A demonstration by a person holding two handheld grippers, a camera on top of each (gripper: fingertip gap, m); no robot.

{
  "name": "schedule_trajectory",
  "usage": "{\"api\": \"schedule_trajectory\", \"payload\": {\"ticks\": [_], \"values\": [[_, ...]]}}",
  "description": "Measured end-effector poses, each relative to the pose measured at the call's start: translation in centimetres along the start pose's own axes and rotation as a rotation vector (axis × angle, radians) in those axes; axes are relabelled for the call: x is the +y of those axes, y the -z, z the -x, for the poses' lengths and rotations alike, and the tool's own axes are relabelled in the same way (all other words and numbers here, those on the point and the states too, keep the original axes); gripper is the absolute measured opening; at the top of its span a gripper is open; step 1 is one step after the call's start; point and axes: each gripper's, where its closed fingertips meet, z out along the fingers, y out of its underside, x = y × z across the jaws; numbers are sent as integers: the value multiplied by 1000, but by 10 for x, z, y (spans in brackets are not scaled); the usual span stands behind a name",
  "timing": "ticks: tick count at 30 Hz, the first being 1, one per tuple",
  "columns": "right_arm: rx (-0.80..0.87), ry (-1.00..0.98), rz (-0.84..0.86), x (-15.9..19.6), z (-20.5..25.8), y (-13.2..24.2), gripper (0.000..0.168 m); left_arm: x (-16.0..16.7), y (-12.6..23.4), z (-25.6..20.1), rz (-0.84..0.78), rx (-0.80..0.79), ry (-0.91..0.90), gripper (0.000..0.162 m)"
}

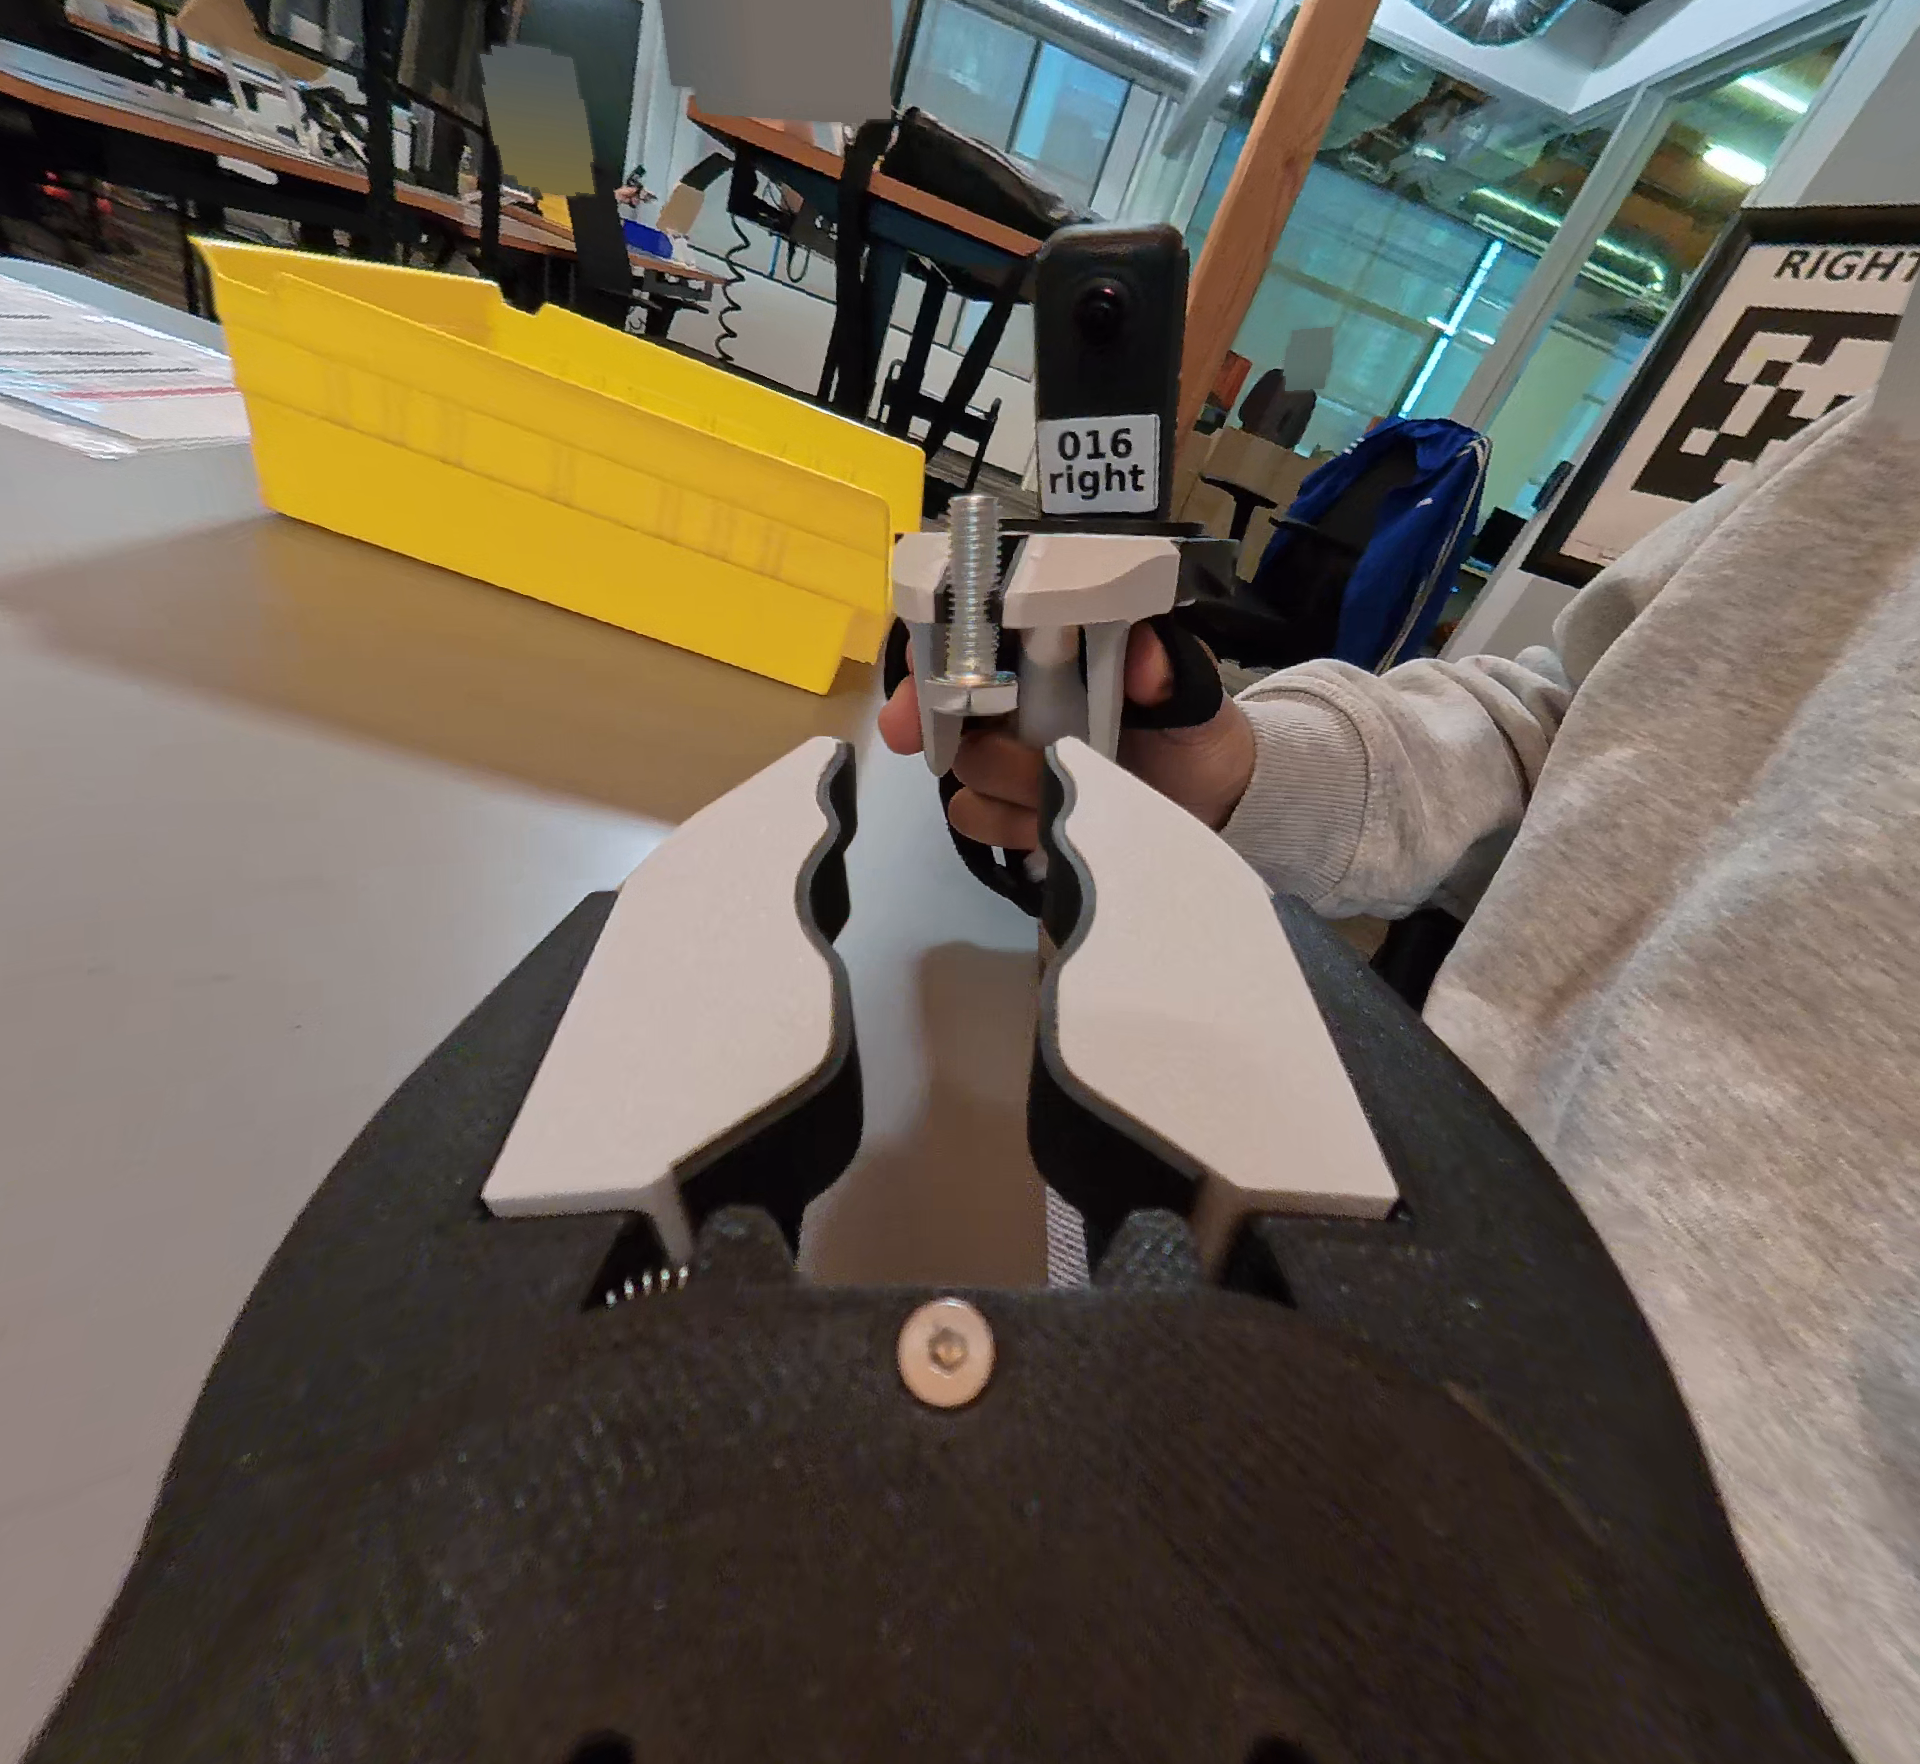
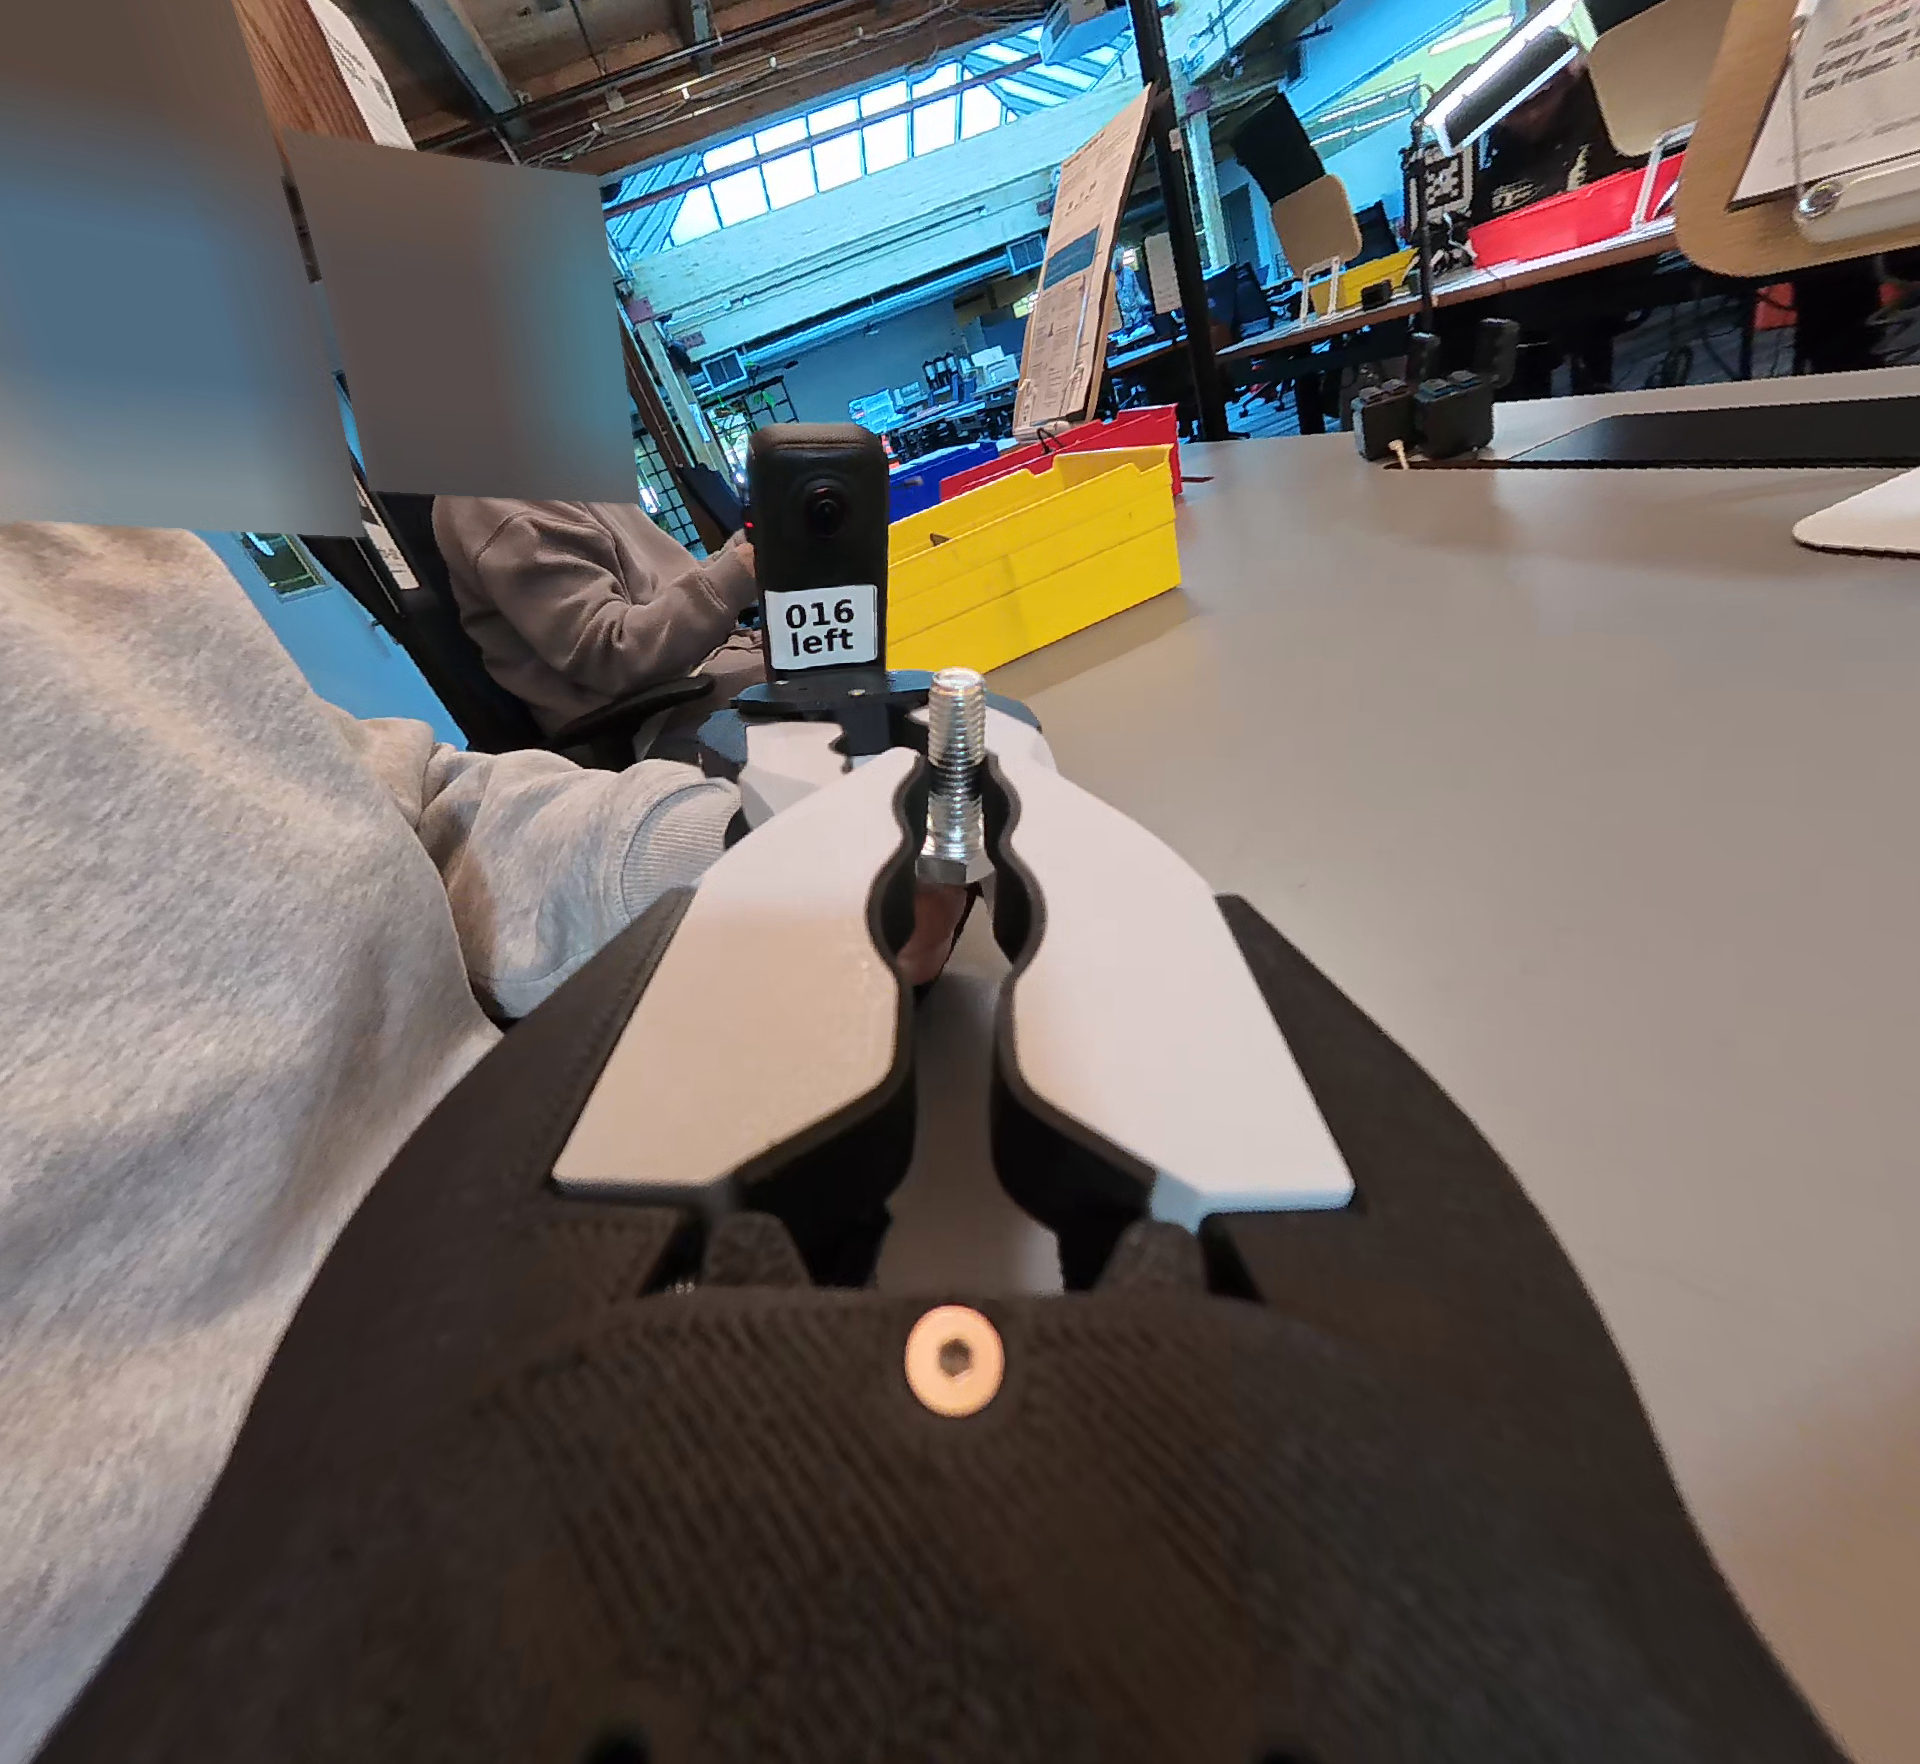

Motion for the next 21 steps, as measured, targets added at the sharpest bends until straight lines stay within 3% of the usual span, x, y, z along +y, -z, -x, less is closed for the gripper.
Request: {"api": "schedule_trajectory", "payload": {"ticks": [7, 11, 14, 17, 19, 21], "values": [[15, -2, -5, -1, -3, 1, 10, -15, 11, 17, -56, -94, 22, 33], [36, 12, -5, -2, -5, 5, 10, -63, 52, 31, -159, -254, 8, 30], [59, 25, -5, -2, -8, 8, 10, -113, 133, 40, -208, -488, -97, 25], [71, 19, -13, -3, -10, 9, 10, -156, 258, 49, -223, -876, -224, 16], [75, 9, -21, -4, -12, 9, 10, -169, 344, 56, -196, -1112, -182, 12], [80, -6, -25, -3, -14, 8, 10, -157, 410, 67, -68, -1239, -61, 12]]}}
